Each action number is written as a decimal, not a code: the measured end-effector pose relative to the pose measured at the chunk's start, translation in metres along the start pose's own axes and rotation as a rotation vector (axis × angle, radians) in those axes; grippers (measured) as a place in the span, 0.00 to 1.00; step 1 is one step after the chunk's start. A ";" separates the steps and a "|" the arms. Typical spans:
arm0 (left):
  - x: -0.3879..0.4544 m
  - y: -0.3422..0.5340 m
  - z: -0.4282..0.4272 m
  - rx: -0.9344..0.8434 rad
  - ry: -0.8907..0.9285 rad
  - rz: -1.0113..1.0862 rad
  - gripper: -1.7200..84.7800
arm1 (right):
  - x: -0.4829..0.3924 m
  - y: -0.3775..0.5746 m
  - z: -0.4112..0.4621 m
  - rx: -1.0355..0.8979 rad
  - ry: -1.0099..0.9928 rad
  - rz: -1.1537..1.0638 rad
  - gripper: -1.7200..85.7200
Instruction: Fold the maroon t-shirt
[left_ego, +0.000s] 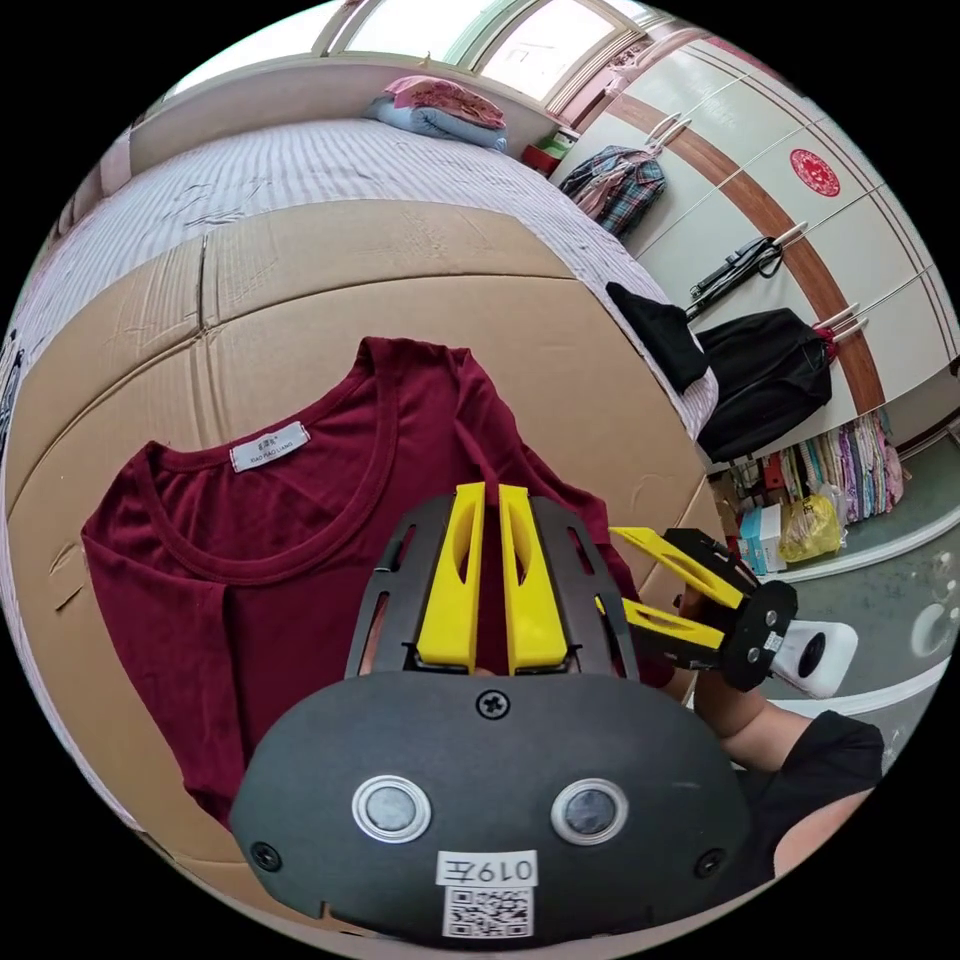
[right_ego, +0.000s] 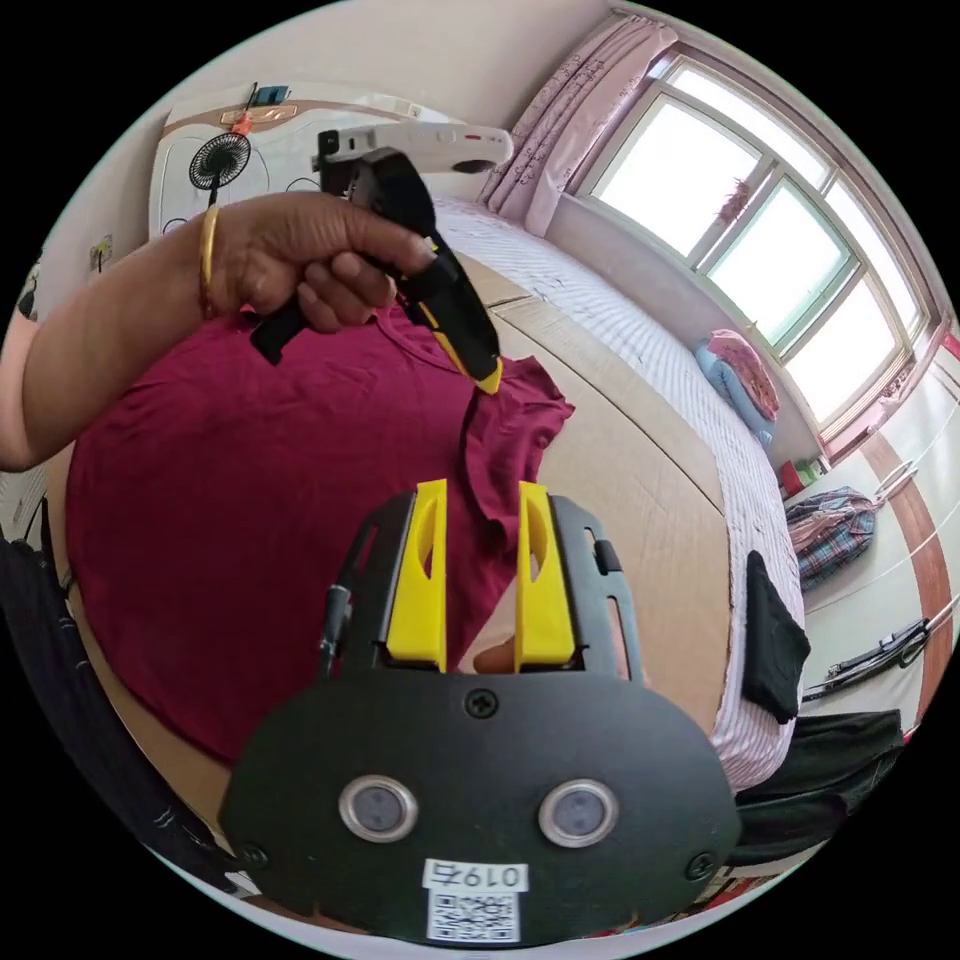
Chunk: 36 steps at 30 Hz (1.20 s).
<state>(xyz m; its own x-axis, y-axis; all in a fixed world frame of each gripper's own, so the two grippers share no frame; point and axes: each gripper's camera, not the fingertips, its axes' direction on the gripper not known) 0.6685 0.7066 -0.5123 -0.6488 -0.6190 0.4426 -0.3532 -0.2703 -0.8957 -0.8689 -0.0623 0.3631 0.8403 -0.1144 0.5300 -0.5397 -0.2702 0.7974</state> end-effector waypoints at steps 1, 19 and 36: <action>0.001 -0.003 -0.002 0.000 0.012 0.004 0.04 | -0.003 -0.004 0.003 0.003 -0.024 0.000 0.15; 0.024 -0.067 -0.018 0.048 0.176 0.082 0.04 | 0.008 -0.030 0.071 -0.145 0.299 0.172 0.02; 0.045 -0.119 0.022 -0.072 0.110 0.169 0.04 | 0.101 -0.045 0.119 -0.059 -0.142 0.497 0.23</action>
<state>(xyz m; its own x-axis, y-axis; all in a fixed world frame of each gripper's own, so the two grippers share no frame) 0.6966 0.6944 -0.3867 -0.7713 -0.5653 0.2923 -0.2781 -0.1137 -0.9538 -0.7534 -0.1758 0.3466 0.4780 -0.3447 0.8079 -0.8741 -0.0961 0.4762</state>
